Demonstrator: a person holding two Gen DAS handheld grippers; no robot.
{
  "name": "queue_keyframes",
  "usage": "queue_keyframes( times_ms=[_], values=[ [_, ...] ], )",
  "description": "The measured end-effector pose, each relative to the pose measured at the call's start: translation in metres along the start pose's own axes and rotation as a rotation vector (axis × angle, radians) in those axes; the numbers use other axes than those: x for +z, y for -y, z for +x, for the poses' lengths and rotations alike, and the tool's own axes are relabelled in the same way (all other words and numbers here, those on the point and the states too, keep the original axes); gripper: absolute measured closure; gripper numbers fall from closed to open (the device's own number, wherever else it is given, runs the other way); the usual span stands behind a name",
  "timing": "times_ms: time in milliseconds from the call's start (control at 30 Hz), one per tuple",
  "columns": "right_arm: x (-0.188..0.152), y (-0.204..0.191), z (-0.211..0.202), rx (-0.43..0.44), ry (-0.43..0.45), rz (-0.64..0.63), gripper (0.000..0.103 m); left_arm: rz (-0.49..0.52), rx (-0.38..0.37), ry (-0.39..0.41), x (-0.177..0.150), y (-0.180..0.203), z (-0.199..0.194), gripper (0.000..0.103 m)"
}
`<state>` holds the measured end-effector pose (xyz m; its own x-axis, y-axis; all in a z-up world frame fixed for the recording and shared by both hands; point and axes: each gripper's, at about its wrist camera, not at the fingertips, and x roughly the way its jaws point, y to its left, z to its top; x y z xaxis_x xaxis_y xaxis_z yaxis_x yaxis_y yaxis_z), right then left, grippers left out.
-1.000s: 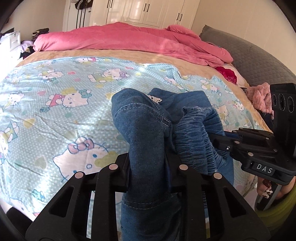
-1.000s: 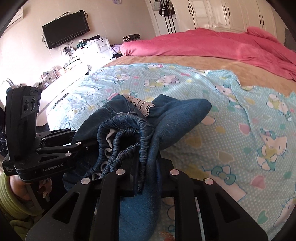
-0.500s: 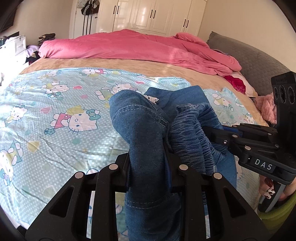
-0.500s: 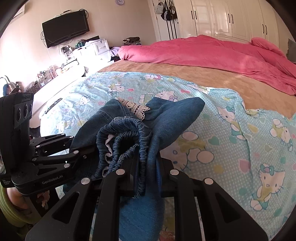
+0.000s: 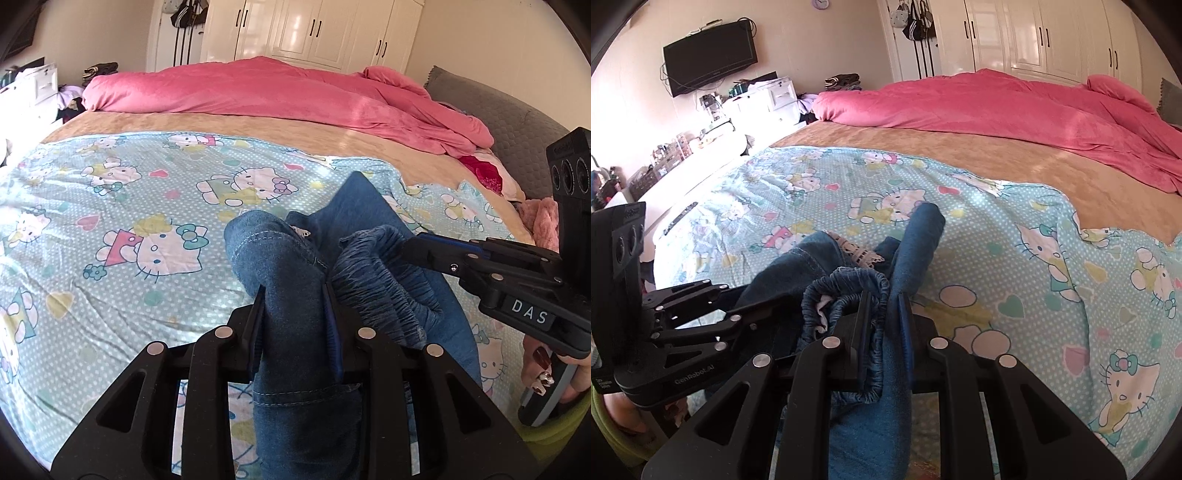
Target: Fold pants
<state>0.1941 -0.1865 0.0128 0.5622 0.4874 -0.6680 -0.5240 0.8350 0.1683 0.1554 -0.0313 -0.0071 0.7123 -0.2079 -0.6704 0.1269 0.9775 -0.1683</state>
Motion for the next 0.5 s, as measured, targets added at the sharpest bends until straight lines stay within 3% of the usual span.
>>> queue_keyframes(
  times_ms=[300, 367, 433, 500],
  values=[
    [-0.011, 0.014, 0.005, -0.049, -0.012, 0.049, 0.088, -0.012, 0.012, -0.009, -0.004, -0.007, 0.003, 0.075],
    [-0.012, 0.017, 0.004, -0.063, -0.010, 0.058, 0.079, -0.009, 0.015, -0.009, -0.004, -0.006, 0.002, 0.073],
    [-0.013, 0.019, 0.002, -0.074, 0.001, 0.068, 0.057, -0.008, 0.017, -0.011, -0.005, -0.007, 0.002, 0.072],
    [-0.014, 0.020, 0.001, -0.089, 0.004, 0.073, 0.056, -0.008, 0.018, -0.010, -0.005, -0.007, 0.001, 0.071]
  ],
)
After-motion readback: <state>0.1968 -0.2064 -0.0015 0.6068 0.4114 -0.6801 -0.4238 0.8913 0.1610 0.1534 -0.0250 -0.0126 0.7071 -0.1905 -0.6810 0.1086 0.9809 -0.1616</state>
